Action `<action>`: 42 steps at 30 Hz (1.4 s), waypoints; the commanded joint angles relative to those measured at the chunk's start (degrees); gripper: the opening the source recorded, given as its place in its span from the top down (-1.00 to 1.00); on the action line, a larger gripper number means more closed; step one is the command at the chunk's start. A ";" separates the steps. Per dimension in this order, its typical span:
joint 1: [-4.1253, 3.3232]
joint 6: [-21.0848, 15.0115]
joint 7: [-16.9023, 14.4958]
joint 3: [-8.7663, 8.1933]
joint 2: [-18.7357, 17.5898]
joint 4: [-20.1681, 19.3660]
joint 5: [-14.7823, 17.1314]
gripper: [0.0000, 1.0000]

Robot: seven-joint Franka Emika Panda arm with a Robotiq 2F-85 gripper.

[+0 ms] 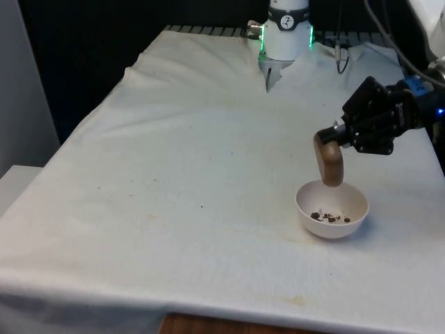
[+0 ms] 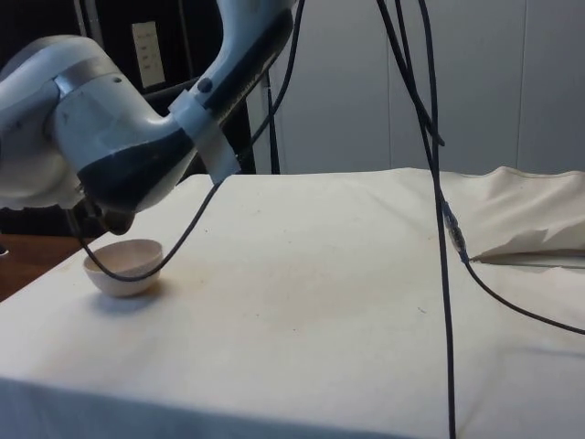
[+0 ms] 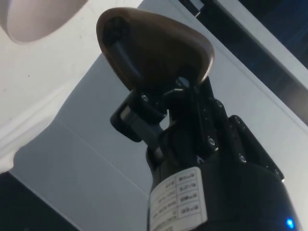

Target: Pour the coffee beans from the cup into the bowl.

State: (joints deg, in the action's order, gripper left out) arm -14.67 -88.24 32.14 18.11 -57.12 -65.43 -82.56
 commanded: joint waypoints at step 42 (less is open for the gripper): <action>0.11 2.64 -0.80 0.17 -0.92 -4.53 -13.35 0.98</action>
State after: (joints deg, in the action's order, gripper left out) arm -14.38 -85.71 31.74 18.39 -58.10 -69.79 -95.86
